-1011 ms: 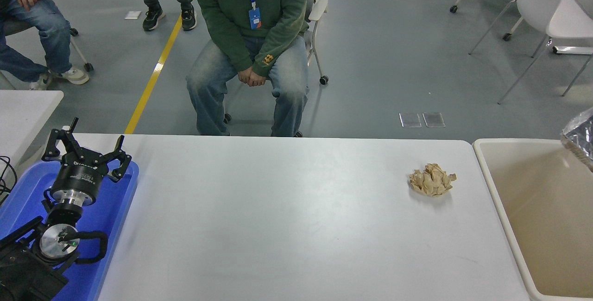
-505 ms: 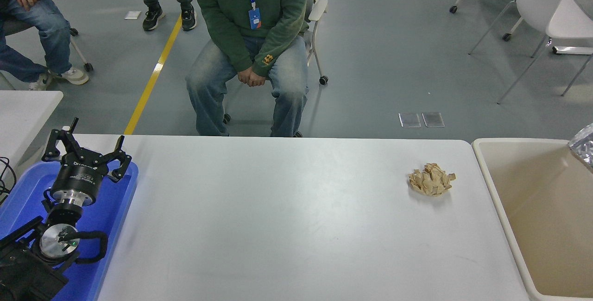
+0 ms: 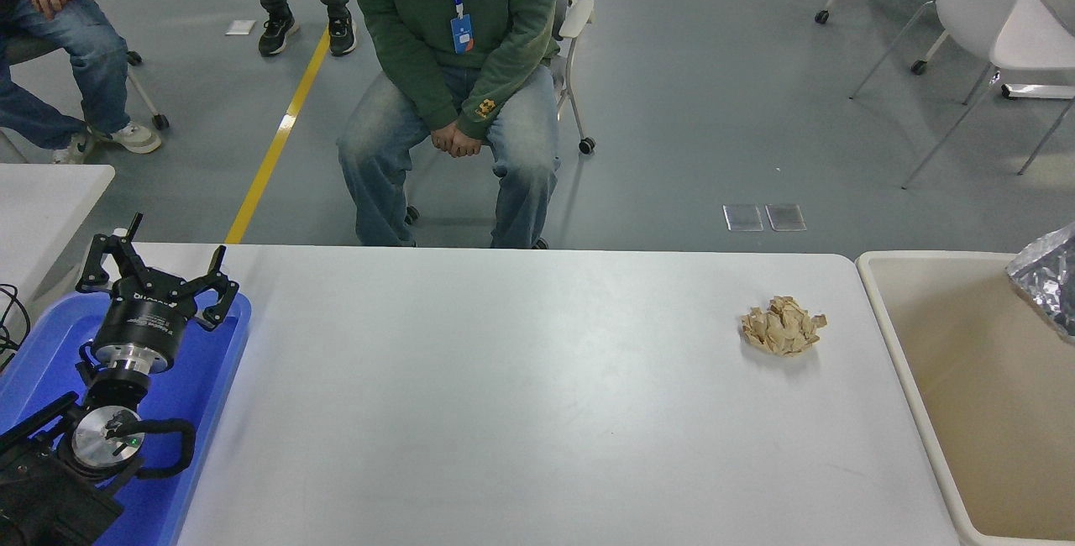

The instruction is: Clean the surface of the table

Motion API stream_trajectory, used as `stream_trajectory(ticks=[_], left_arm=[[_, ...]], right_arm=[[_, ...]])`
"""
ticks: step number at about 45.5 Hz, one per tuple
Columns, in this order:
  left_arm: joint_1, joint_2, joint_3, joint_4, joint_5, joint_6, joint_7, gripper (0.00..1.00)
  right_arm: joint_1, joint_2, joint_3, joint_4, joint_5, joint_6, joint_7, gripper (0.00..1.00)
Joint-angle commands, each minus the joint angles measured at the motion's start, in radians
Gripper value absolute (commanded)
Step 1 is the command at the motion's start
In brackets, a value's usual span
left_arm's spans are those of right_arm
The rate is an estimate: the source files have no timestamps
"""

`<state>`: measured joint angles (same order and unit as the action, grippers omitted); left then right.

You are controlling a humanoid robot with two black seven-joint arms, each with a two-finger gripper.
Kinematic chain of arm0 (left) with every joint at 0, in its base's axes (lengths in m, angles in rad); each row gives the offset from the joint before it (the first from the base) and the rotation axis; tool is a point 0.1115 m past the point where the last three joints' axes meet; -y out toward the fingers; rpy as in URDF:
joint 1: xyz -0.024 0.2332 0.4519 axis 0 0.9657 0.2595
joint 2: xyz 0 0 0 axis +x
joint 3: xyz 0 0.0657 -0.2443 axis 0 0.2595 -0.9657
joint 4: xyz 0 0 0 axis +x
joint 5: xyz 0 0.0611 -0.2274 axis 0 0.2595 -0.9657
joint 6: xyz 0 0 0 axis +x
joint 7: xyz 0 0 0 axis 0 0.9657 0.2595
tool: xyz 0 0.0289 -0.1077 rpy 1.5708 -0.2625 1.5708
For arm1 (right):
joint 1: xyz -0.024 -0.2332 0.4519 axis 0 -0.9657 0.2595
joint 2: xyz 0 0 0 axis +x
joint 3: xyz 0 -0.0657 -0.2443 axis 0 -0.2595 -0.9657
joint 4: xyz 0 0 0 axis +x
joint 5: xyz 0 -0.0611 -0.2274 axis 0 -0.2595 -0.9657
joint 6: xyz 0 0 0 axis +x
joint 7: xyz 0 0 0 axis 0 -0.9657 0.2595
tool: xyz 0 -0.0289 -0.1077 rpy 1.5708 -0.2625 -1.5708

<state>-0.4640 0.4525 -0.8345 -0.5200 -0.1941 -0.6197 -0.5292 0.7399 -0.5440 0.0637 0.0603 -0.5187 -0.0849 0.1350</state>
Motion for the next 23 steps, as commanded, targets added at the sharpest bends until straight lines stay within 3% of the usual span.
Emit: stream_trajectory(ticks=[1, 23], left_arm=[[0.001, 0.000, 0.000, 0.000, 0.001, 0.000, 0.000, 1.00], [-0.001, 0.000, 0.000, 0.000, -0.001, 0.000, 0.000, 1.00]], right_arm=[[0.004, -0.002, -0.001, 0.000, 0.043, -0.006, 0.001, 1.00], [0.012, -0.004, -0.001, 0.001, 0.043, -0.006, 0.000, 1.00]])
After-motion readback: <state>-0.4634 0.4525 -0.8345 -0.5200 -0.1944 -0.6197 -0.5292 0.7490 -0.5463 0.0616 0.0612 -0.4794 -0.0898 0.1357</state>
